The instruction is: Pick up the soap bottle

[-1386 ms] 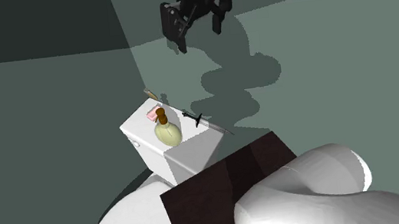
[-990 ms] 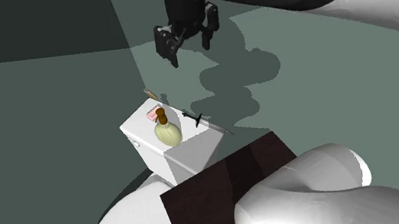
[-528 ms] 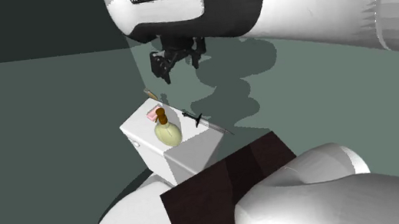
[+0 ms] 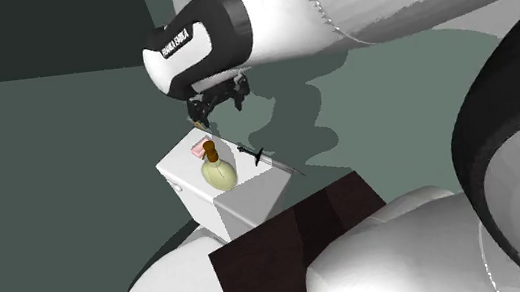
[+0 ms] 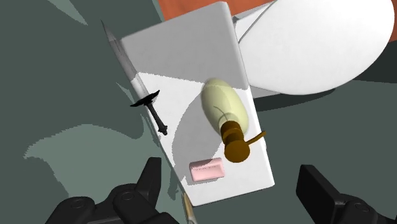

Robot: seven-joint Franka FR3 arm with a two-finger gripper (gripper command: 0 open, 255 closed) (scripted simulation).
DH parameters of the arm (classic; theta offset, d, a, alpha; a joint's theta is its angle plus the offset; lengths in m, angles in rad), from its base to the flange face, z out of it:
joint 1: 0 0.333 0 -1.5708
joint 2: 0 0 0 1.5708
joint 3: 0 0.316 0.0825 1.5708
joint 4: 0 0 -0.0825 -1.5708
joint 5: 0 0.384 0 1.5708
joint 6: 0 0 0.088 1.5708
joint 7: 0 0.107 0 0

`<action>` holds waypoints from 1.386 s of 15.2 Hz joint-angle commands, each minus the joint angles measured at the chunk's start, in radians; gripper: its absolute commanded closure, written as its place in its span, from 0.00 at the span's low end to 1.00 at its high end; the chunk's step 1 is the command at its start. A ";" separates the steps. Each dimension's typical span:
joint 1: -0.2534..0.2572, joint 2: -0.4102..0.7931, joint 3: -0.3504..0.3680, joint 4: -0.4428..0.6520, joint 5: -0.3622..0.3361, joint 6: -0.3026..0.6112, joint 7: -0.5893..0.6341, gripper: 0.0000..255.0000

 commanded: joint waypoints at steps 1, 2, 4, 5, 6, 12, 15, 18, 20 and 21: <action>0.002 0.069 0.009 0.001 0.002 0.074 0.012 0.00; 0.003 0.107 0.014 0.007 0.002 0.107 0.019 0.00; 0.005 0.184 0.022 0.022 -0.001 0.172 0.033 0.00; 0.006 0.224 0.026 0.032 -0.004 0.203 0.041 0.00; 0.007 0.264 0.029 0.044 -0.008 0.233 0.049 0.00; 0.024 0.508 0.035 0.143 -0.046 0.388 0.106 0.00; 0.031 0.557 0.030 0.155 -0.056 0.426 0.116 0.00; 0.035 0.595 0.024 0.155 -0.066 0.463 0.121 0.00; 0.038 0.621 0.020 0.157 -0.072 0.487 0.125 0.00; 0.039 0.628 0.019 0.157 -0.074 0.494 0.126 0.00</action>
